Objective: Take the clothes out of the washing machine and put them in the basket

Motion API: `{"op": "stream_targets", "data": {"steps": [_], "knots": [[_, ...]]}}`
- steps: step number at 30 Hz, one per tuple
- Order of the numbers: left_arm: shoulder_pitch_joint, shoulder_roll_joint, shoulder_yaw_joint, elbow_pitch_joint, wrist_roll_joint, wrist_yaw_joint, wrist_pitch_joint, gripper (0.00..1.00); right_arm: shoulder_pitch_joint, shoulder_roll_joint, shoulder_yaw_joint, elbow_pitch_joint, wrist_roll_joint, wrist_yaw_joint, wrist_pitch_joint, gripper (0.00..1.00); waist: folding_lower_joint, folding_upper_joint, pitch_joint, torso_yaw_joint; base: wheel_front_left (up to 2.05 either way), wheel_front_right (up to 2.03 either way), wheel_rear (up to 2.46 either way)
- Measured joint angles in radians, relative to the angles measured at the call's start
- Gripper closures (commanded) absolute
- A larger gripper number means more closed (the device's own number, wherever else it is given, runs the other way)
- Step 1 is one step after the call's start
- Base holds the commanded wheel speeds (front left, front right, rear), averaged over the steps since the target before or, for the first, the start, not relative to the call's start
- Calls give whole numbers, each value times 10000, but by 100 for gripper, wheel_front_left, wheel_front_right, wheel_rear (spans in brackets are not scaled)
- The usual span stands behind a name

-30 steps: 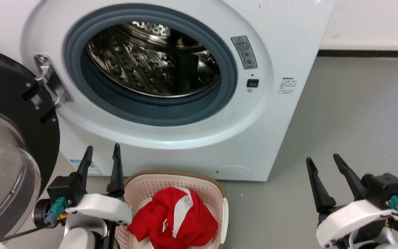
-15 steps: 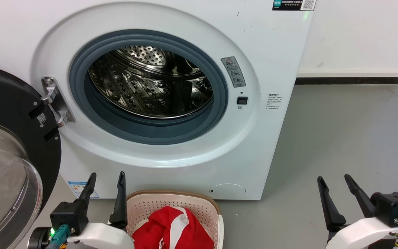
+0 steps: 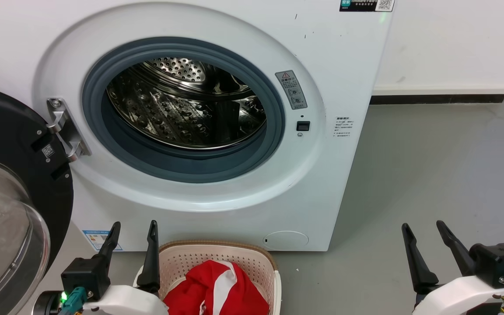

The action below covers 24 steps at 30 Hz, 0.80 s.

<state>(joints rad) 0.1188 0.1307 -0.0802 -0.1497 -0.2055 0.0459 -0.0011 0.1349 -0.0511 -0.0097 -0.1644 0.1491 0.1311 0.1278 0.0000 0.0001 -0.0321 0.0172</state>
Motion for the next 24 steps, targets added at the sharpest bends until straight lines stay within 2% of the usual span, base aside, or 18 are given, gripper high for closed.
{"op": "stream_targets", "data": {"steps": [2,3,6,24], "knots": [[-5,69,21,-27,-8,40,27,0,17,0,21,2,12,0,2,0,0,0,39,-7,0,0,0],[-7,84,25,-12,-25,40,29,100,32,0,25,19,12,0,2,100,1,0,44,-6,0,0,0],[139,2,-63,370,-198,38,29,100,139,2,38,449,148,0,4,100,1,0,52,-11,0,0,0],[-264,-67,222,1227,-3553,-372,159,100,-218,-123,42,1302,3730,0,-209,100,1,0,94,-35,0,0,0]]}}
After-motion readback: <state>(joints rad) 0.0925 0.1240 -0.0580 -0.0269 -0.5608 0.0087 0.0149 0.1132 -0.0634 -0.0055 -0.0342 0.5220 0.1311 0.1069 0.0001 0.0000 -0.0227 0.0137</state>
